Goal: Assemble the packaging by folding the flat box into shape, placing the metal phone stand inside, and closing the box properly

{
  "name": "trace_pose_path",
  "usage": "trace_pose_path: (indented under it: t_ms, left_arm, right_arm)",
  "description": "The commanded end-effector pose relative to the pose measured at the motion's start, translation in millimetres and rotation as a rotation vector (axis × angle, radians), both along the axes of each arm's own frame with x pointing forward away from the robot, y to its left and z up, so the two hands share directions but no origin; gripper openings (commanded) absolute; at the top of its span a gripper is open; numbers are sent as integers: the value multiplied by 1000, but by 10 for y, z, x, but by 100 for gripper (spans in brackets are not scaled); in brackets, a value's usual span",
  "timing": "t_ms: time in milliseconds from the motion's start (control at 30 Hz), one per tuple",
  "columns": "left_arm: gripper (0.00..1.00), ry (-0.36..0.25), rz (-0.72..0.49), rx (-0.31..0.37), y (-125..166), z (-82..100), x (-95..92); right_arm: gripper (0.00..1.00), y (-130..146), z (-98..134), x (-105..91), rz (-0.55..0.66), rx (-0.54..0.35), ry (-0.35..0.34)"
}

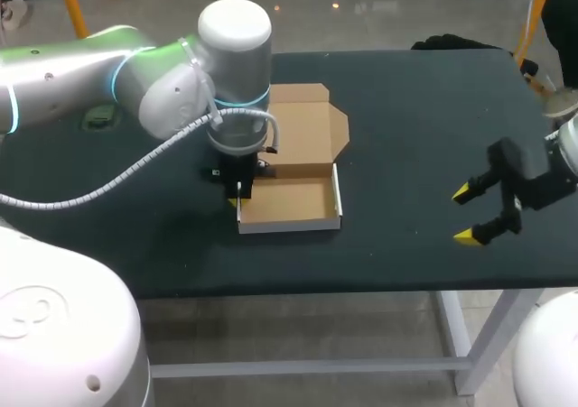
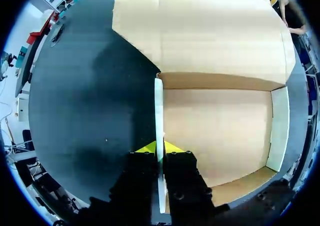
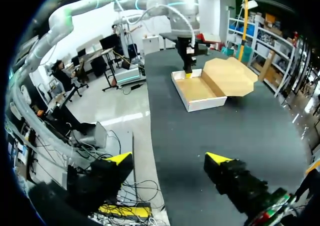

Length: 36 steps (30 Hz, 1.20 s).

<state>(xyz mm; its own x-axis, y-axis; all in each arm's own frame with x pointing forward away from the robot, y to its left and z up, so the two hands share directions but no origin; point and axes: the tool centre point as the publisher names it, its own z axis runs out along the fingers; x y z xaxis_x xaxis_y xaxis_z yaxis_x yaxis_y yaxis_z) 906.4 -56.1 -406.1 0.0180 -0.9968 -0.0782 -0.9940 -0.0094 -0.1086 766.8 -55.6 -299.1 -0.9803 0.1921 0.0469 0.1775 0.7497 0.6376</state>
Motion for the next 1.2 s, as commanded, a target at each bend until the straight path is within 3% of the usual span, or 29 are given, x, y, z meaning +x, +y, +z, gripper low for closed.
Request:
trace_pose_path:
  t_ms: [33, 400, 767, 867, 1033, 1200]
  left_arm:
    - [0, -8, 6, 86, -51, -26, 18]
    - [0, -9, 23, 226, 51, -84, 67]
    - [0, -24, 43, 314, 205, -101, 93]
    - [0, -23, 43, 307, 221, -101, 92]
    - [0, -8, 39, 174, 227, -61, 67]
    - [0, -9, 38, 95, 202, -38, 27]
  right_arm:
    - [100, -18, 8, 14, 5, 7, 3]
    - [100, -18, 8, 14, 5, 7, 3]
    - [100, -18, 8, 14, 5, 7, 3]
    - [100, -18, 8, 14, 5, 7, 3]
    - [100, -18, 8, 14, 5, 7, 3]
    - [100, -18, 8, 14, 5, 7, 3]
